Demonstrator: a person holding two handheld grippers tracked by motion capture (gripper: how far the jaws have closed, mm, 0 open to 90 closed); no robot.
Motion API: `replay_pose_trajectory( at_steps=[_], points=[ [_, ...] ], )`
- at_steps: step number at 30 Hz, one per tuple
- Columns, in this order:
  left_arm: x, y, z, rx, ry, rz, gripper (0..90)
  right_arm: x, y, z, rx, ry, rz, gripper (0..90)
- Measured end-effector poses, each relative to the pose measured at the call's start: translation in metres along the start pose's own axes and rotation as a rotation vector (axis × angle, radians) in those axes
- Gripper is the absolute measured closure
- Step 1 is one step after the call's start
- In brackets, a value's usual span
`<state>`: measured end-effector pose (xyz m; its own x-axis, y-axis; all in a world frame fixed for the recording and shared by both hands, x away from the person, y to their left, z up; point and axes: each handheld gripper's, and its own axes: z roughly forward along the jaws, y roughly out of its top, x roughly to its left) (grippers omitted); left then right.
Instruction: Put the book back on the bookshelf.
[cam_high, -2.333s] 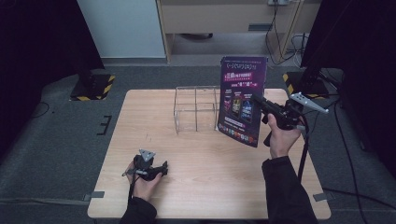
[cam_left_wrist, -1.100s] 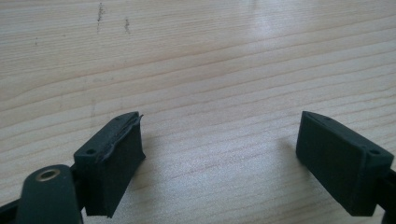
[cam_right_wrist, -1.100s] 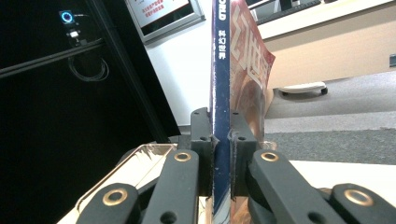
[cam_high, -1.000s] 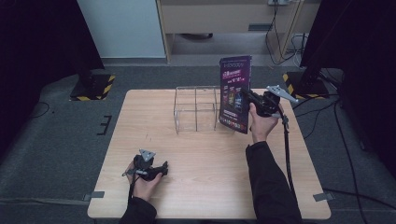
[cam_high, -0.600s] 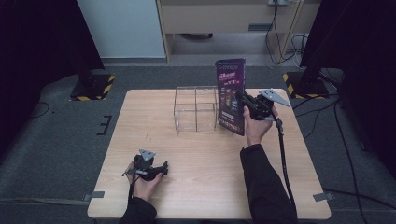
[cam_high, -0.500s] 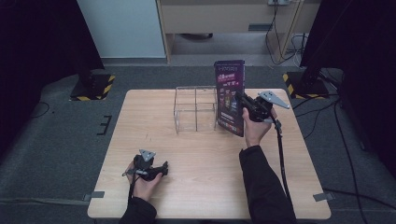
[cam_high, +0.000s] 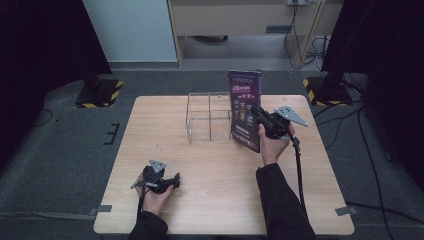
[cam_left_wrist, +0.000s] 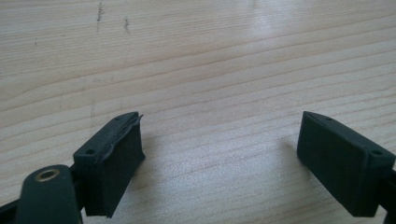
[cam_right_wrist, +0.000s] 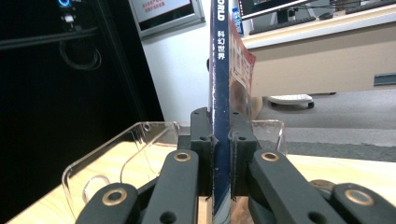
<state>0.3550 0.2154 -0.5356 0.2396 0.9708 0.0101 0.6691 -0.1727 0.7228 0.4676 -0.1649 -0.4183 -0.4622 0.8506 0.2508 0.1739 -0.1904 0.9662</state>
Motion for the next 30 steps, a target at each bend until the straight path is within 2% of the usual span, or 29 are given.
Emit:
replay_pose_trajectory(
  at_steps=[7,15,19,30],
  points=[
    [0.000,0.000,0.000,0.000,0.000,0.000,13.3,-0.002,-0.004,-0.011,0.019,-0.003,-0.008,83.9],
    [0.000,0.000,0.000,0.000,0.001,-0.001,13.3,-0.003,0.000,-0.025,0.101,-0.023,-0.064,83.2],
    [0.000,0.000,0.000,-0.001,0.001,-0.001,13.3,-0.006,-0.002,-0.036,0.127,-0.022,-0.050,83.0],
    [0.000,0.000,0.000,0.000,0.000,0.000,13.3,-0.007,-0.010,-0.061,0.216,-0.014,-0.069,82.7]
  ],
)
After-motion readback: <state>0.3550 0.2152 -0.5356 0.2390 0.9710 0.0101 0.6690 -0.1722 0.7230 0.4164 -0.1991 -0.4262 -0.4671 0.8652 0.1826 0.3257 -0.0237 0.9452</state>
